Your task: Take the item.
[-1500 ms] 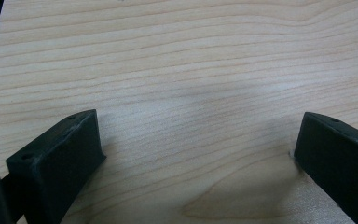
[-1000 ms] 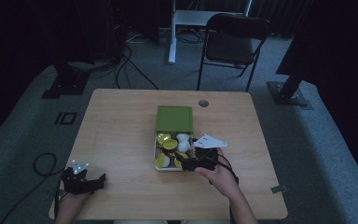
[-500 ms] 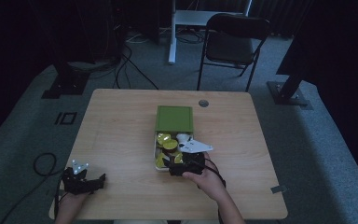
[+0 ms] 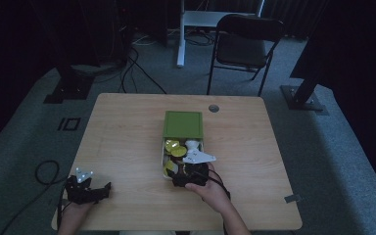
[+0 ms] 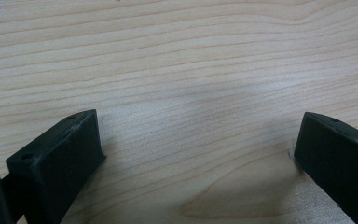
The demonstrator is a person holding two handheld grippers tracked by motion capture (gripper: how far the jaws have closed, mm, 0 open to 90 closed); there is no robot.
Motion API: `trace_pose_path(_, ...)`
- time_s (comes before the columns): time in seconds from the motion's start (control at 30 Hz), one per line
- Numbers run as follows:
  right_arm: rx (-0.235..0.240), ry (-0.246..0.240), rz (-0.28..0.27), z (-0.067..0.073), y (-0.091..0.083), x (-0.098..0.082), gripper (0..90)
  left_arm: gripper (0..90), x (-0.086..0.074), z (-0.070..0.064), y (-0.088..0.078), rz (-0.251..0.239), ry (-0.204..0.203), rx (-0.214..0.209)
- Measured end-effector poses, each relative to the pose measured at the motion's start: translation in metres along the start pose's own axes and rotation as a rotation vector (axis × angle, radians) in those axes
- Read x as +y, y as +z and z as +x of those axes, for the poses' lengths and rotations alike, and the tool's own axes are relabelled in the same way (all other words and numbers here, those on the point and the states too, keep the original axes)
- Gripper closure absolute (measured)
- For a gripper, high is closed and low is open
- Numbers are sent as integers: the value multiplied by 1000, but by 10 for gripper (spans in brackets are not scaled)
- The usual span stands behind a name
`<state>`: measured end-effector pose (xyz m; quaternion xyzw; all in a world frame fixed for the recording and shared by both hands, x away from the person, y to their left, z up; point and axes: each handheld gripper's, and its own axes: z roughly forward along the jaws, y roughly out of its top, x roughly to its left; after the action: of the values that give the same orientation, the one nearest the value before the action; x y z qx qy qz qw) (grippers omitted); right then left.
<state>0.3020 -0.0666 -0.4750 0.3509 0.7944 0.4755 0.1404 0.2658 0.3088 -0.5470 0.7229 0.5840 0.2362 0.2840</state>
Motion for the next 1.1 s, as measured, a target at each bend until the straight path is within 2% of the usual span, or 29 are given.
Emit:
trace_pose_path(0.23,-10,36,21,2,9,-7,325,9,0,0,0,0,3,-2)
trace_pose_path(0.5,-27,48,37,2,15,-15,411,10,0,0,0,0,2,-2)
trace_pose_path(0.9,-27,78,58,1,24,-16,436,9,0,0,0,0,3,-2)
trace_pose_path(1.1,-32,56,78,2,30,-15,443,9,0,0,0,0,3,-2)
